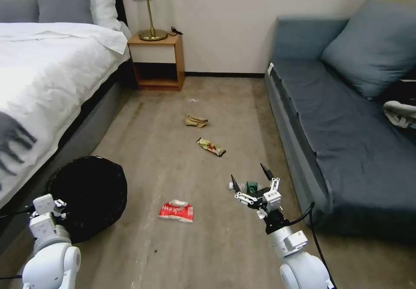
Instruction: Pick up the trash bin, then pick up the garbage on the floor and place it into the trash bin.
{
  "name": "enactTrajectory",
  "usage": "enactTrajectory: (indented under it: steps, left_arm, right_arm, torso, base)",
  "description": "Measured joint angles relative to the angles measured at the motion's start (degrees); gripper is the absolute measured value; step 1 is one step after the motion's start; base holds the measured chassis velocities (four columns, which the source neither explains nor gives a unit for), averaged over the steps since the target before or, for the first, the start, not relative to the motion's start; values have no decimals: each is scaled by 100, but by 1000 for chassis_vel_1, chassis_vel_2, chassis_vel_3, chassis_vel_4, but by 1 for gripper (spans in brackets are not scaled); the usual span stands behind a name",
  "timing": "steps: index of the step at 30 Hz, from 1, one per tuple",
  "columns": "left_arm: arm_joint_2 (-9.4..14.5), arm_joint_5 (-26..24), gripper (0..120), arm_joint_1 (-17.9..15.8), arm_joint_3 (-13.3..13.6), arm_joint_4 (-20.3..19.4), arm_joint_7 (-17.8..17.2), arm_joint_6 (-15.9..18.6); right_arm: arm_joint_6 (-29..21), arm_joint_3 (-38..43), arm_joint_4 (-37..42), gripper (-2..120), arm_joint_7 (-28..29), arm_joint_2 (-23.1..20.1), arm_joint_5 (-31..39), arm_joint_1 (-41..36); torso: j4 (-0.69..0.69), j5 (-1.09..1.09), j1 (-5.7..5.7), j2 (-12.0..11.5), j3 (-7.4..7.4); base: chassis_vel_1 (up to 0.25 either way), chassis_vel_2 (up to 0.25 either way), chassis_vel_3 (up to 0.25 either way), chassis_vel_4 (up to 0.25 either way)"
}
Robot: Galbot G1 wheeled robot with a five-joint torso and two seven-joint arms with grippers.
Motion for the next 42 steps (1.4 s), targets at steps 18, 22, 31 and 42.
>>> enactTrajectory:
  steps: [18,22,31,42]
  left_arm:
    - [-201,58,3,255,-66,-299,-3,-73]
    - [-216,64,3,298,-75,-344,-5,-86]
    - [-386,235,3,340,-22,-673,28,-56]
    - [-736,398,3,397,9,-1094,67,-102]
  right_arm:
    - [-1726,-2521,-557,100,430,-1875,1017,1916]
    - [-2582,-3634,-1092,100,313,-1967,1514,2961]
    - [-3529,-5449,-2169,100,159,-1649,1711,4544]
    - [-4085,-6512,-3494,100,-118,-970,1966,5204]
  torso:
    - [1,0,0,0,0]
    - [0,0,0,0,0]
    - [1,0,1,0,0]
    - [0,-1,0,0,0]
  base:
    - [-77,65,61,-65]
    - [0,0,0,0]
    - [0,0,0,0]
    - [0,0,0,0]
